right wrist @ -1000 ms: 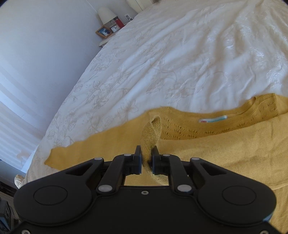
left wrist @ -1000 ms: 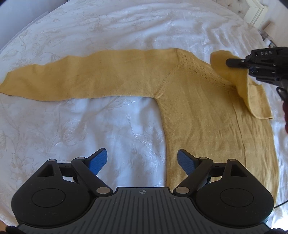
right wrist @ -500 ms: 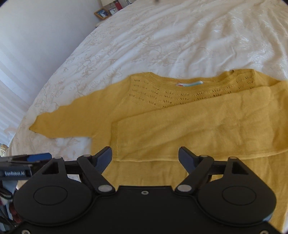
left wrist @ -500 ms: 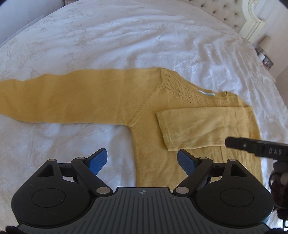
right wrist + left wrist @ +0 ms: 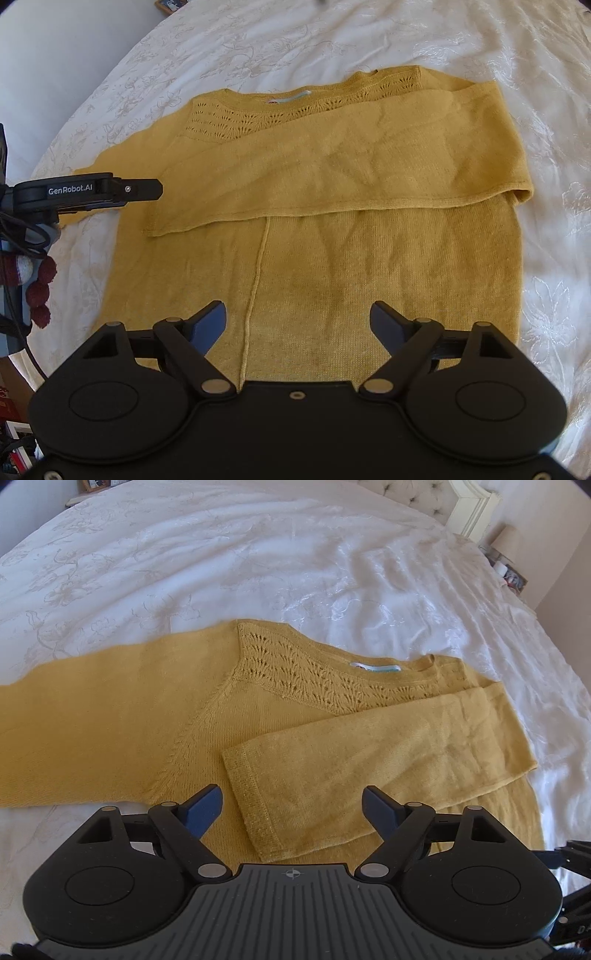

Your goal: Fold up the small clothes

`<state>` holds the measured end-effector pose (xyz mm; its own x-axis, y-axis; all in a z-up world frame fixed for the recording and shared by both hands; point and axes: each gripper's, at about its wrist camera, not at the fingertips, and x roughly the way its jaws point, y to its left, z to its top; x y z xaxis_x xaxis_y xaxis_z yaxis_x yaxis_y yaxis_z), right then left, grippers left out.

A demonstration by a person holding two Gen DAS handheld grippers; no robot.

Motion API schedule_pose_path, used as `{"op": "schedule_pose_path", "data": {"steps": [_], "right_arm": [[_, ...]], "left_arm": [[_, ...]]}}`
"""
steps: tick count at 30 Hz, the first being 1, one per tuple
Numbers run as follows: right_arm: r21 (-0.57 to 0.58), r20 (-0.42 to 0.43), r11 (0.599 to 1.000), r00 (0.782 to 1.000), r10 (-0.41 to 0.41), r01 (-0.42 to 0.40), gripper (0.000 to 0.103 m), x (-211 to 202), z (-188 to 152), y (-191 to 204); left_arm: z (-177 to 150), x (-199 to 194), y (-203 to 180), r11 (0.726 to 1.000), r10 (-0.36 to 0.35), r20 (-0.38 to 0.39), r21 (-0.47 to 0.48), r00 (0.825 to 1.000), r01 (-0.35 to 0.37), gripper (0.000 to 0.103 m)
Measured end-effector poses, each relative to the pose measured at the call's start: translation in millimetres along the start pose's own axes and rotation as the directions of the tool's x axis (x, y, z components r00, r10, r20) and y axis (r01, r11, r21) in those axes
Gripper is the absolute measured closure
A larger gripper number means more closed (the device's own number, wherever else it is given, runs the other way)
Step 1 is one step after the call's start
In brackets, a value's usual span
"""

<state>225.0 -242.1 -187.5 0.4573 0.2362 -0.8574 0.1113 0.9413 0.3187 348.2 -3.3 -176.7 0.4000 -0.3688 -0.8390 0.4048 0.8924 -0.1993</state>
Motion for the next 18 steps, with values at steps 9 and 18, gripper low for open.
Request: {"op": "schedule_pose_path", "data": {"steps": [9,18], "right_arm": [[0.014,-0.046,0.999,0.998,0.031,-0.030,0.017,17.4,0.9,-5.1],[0.030,-0.071,0.999,0.996,0.046,-0.044,0.015,22.3,-3.6,-10.5]], "left_arm": [[4.3,29.0,19.7,0.998,0.032,-0.080,-0.058,0.996,-0.037,0.042],[15.3,35.9,20.8,0.989,0.034,-0.070,-0.139,0.997,-0.043,0.048]]}}
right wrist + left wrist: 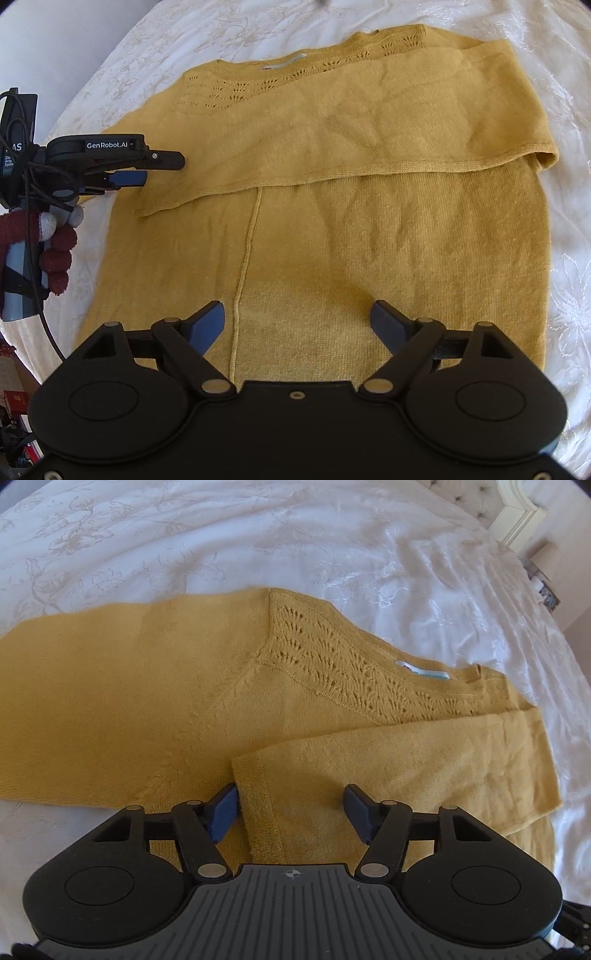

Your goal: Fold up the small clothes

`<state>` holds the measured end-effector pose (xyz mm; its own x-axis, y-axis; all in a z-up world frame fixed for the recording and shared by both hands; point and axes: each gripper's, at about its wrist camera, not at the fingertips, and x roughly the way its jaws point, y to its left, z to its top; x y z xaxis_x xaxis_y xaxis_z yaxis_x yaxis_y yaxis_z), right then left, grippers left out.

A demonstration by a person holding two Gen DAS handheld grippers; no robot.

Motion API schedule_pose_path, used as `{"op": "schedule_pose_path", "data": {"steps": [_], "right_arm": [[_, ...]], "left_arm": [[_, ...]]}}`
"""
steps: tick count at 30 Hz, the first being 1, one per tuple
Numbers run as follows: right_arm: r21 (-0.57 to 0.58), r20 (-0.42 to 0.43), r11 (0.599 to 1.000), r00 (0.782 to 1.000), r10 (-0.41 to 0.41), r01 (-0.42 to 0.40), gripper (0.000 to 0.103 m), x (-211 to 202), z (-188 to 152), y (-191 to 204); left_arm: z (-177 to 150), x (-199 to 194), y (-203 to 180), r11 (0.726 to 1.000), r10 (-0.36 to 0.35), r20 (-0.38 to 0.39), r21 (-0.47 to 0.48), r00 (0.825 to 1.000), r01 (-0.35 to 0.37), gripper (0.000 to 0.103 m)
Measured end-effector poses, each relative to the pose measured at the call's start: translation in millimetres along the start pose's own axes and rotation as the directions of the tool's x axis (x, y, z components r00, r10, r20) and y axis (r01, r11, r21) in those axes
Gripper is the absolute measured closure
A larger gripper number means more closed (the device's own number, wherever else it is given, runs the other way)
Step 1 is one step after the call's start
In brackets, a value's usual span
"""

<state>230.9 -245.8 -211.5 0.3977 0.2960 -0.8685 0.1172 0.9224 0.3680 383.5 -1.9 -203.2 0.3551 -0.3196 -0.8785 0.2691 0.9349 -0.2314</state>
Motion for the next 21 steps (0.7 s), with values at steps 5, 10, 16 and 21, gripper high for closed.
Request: {"op": "schedule_pose_path", "data": {"steps": [5,10,16,21], "right_arm": [[0.018,0.006,1.000,1.000,0.002,-0.002,0.015,-4.0,-2.0,-3.6],[0.034,0.016,0.999,1.000,0.001,-0.002,0.015,-7.7,-3.2,-5.4],[0.059,0.025,0.998,1.000,0.004,-0.005,0.015,-7.3,-0.6,-7.8],[0.078,0.045,0.997,0.999,-0.002,-0.001,0.015,-11.5,1.6,-10.4]], "left_arm": [[9.2,-11.2,-22.4,0.989,0.115,0.061,0.084,0.991,-0.120,0.098],[28.4,-51.9,-37.8,0.964,0.154,0.242,0.176,0.958,-0.200,0.099],[47.1,-38.7,-11.2,0.949,0.259,0.198,0.131,0.945,-0.287,0.100],[37.8,-18.9,11.4,0.954,0.278,0.077,0.097,0.958,-0.284,0.099]]}}
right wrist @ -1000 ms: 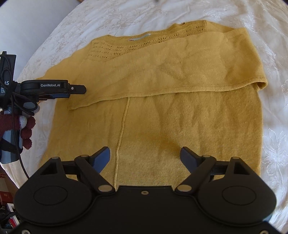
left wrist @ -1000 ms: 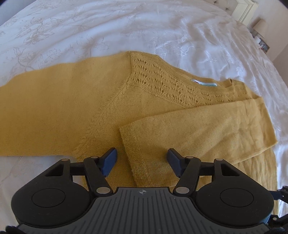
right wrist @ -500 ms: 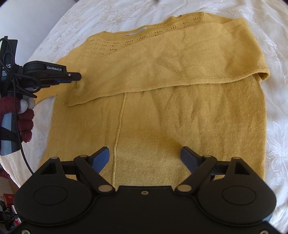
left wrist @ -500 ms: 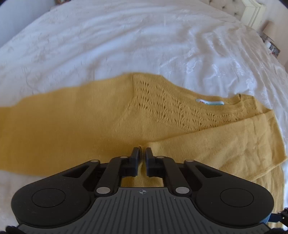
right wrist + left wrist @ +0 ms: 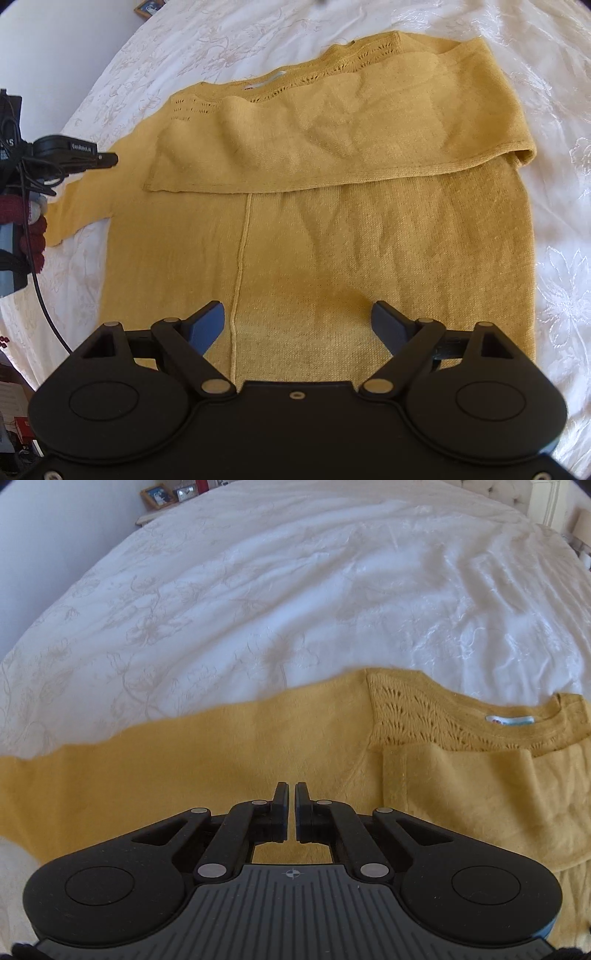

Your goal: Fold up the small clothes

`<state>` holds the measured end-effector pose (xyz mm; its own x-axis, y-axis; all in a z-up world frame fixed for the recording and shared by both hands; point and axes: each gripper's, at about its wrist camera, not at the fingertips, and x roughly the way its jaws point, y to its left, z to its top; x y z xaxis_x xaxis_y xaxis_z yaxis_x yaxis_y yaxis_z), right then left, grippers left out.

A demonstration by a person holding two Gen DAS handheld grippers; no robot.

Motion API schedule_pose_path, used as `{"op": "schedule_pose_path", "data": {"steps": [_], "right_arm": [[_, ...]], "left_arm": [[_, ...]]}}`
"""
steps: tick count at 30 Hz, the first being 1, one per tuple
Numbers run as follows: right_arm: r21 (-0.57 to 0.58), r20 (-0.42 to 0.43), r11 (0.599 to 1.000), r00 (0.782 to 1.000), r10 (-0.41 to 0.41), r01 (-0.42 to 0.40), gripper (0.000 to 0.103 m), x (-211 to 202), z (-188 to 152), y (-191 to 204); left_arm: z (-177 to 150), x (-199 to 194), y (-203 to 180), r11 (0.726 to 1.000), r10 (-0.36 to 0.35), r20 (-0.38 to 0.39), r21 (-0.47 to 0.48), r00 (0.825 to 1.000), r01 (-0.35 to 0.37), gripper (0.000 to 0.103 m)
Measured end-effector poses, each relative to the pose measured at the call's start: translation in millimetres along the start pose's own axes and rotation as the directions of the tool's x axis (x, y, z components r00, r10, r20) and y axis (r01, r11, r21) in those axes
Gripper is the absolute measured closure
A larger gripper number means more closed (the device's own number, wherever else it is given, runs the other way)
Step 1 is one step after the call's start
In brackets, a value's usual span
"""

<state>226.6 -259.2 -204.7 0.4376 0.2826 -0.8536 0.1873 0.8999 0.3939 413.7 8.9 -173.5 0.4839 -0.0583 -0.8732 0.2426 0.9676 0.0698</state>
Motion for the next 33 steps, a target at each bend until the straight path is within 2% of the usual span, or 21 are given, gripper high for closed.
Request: {"op": "schedule_pose_path", "data": {"steps": [2,4,6,8,11,16,22,24,27,29,31,33], "right_arm": [[0.017,0.012,1.000,1.000,0.000,0.000,0.015,-2.6,3.4,-3.1],[0.028,0.023,1.000,1.000,-0.003,0.003,0.015,-4.9,7.3,-6.7],[0.027,0.026,1.000,1.000,-0.010,0.009,0.015,-5.1,10.8,-8.6],[0.024,0.020,1.000,1.000,-0.016,0.015,0.015,-3.4,13.2,-10.4],[0.011,0.016,1.000,1.000,-0.019,0.019,0.015,-1.8,14.2,-10.9],[-0.014,0.007,1.000,1.000,-0.013,0.013,0.015,0.0,8.2,-4.1],[-0.007,-0.011,1.000,1.000,0.002,-0.003,0.014,3.2,-0.3,0.8],[-0.004,-0.014,1.000,1.000,0.005,-0.005,0.014,4.7,-1.9,2.2],[-0.004,-0.014,1.000,1.000,0.007,-0.007,0.014,4.8,-2.7,3.4],[-0.002,-0.011,1.000,1.000,0.007,-0.007,0.014,3.8,-2.7,2.6],[0.003,-0.004,1.000,1.000,0.005,-0.005,0.014,2.5,-2.0,1.2],[0.011,0.004,1.000,1.000,0.004,-0.004,0.014,1.1,-1.2,-1.0]], "left_arm": [[-4.3,-0.5,5.7,0.997,-0.063,-0.030,-0.037,0.998,0.062,0.097],[-5.6,-3.6,3.5,0.994,-0.105,-0.012,-0.033,0.994,0.105,0.089],[-6.4,-8.0,-2.1,0.988,-0.156,0.020,-0.004,0.988,0.156,0.063],[-3.5,-7.0,-12.2,0.980,-0.195,0.024,0.034,0.980,0.194,0.060],[-0.1,2.3,-25.0,0.975,-0.210,-0.005,0.073,0.978,0.209,0.059],[1.2,23.1,-36.3,0.965,-0.243,-0.072,0.087,0.967,0.248,0.060],[1.8,32.8,-42.1,0.970,-0.233,-0.095,0.054,0.968,0.239,0.062],[0.3,28.4,-43.8,0.965,-0.249,-0.081,0.065,0.965,0.255,0.094],[-2.5,9.6,-46.3,0.968,-0.227,-0.016,0.105,0.974,0.228,0.096],[-2.7,-12.6,-43.6,0.975,-0.199,0.062,0.114,0.978,0.191,0.096],[-2.5,-27.0,-34.2,0.983,-0.178,0.106,0.074,0.978,0.171,0.096],[-1.3,-27.8,-21.0,0.986,-0.166,0.095,0.016,0.981,0.165,0.096]]}}
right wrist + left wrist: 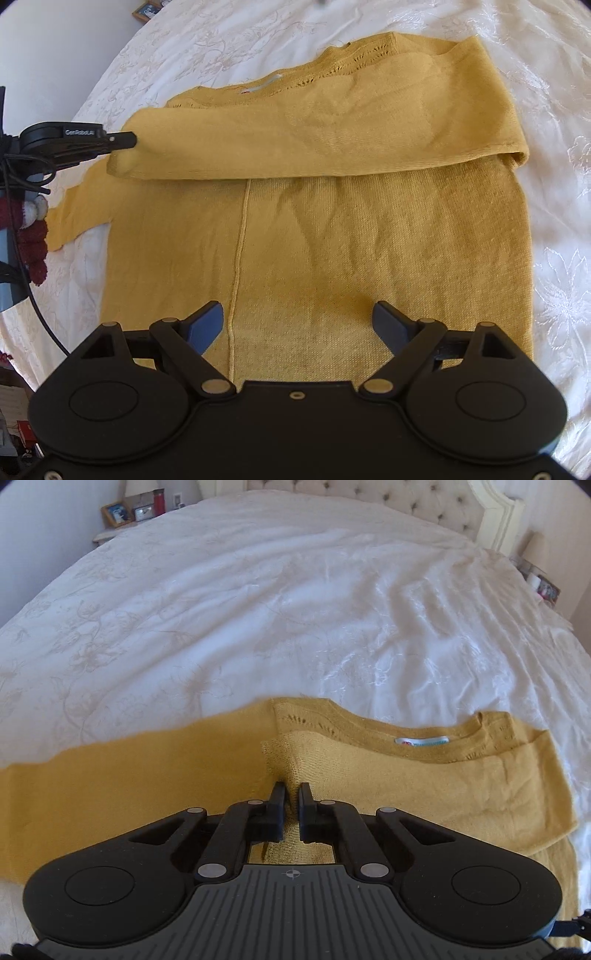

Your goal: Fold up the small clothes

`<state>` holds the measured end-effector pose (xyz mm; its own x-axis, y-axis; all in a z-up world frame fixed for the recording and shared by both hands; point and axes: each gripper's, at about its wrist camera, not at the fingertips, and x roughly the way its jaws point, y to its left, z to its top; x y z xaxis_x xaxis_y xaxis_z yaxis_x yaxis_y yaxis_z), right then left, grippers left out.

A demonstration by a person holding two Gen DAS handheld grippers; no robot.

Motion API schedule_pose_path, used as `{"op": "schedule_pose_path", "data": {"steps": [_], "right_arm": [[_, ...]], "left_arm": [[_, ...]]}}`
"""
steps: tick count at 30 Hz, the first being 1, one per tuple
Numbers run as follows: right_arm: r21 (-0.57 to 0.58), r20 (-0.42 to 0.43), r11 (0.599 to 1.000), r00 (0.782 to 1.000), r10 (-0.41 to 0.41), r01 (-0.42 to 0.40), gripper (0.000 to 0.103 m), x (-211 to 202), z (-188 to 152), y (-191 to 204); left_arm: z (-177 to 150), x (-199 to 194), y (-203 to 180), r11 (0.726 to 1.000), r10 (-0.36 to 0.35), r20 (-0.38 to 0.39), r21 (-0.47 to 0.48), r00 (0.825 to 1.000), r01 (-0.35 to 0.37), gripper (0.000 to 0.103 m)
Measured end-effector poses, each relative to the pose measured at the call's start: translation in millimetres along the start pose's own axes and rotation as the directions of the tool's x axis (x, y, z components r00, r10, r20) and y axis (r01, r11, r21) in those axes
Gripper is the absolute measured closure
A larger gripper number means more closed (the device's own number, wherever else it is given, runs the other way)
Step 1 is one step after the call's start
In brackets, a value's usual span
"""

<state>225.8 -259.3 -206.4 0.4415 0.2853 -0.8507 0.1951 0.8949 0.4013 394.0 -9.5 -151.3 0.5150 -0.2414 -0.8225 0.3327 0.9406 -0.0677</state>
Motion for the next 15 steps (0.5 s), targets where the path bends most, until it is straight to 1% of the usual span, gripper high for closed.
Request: {"op": "schedule_pose_path", "data": {"steps": [1,4,8,11,13,15], "right_arm": [[0.005,0.004,1.000,1.000,0.001,-0.001,0.014,-1.0,0.0,-1.3],[0.012,0.008,1.000,1.000,-0.003,0.003,0.014,-1.7,0.3,-4.5],[0.020,0.032,1.000,0.999,-0.009,0.008,0.014,-7.4,6.1,-7.1],[0.025,0.092,1.000,0.996,-0.016,0.013,0.014,-18.4,16.7,-11.3],[0.028,0.139,0.999,0.990,-0.033,0.029,0.014,-23.1,30.3,-16.5],[0.037,0.177,0.998,0.983,-0.053,0.047,0.010,-24.6,46.6,-23.5]], "left_arm": [[0.1,2.3,4.9,1.000,0.010,-0.016,-0.014,1.000,-0.010,0.096],[-2.8,11.1,10.6,0.999,0.047,-0.040,0.015,0.998,-0.047,0.096],[-9.6,16.6,17.4,0.998,0.060,-0.067,-0.013,0.996,-0.061,0.096],[-12.9,21.3,15.2,0.997,0.076,-0.083,-0.004,0.994,-0.076,0.096],[-14.5,25.2,16.2,0.996,0.087,-0.097,-0.018,0.991,-0.089,0.096],[-16.3,28.5,18.7,0.993,0.104,-0.114,-0.038,0.988,-0.108,0.096]]}}
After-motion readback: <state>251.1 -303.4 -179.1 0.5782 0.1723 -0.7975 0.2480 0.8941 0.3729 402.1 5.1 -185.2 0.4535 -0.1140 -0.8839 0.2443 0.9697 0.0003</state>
